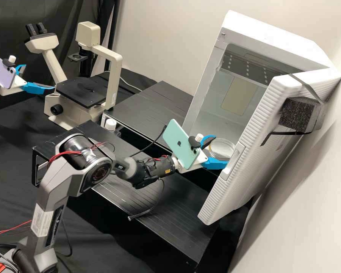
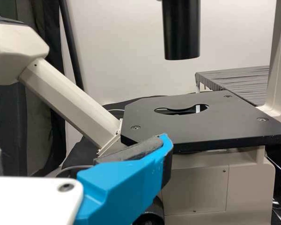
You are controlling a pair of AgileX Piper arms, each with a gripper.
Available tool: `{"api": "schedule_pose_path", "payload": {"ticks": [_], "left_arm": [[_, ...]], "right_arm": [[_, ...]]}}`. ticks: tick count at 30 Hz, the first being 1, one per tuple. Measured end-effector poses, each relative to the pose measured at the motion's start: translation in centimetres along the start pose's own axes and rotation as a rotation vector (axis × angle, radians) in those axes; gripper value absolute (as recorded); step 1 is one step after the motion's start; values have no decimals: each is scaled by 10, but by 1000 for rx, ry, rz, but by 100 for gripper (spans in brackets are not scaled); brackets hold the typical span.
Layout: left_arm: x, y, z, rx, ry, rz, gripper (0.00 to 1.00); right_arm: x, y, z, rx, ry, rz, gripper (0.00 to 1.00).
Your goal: Return the petri dish to the incubator.
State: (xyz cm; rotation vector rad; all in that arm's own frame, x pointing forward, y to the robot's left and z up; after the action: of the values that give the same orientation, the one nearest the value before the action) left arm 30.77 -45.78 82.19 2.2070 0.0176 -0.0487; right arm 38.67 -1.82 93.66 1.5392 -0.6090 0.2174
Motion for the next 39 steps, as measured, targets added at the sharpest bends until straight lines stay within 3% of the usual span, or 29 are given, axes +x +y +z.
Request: {"api": "schedule_pose_path", "payload": {"ticks": [12, 17, 22, 24, 30, 39], "left_arm": [[0, 0, 0, 0, 0, 0, 100], [0, 0, 0, 0, 0, 0, 100], [0, 0, 0, 0, 0, 0, 100], [0, 0, 0, 0, 0, 0, 100], [0, 0, 0, 0, 0, 0, 100], [0, 0, 0, 0, 0, 0, 100]], "right_arm": [[58, -14, 13, 38, -70, -72, 0], [75, -15, 15, 52, -44, -92, 0], [90, -17, 16, 62, 27, -162, 0], [95, -16, 16, 82, 55, -192, 0], [111, -17, 18, 100, 90, -240, 0], [119, -19, 19, 84, 126, -287, 0]]}}
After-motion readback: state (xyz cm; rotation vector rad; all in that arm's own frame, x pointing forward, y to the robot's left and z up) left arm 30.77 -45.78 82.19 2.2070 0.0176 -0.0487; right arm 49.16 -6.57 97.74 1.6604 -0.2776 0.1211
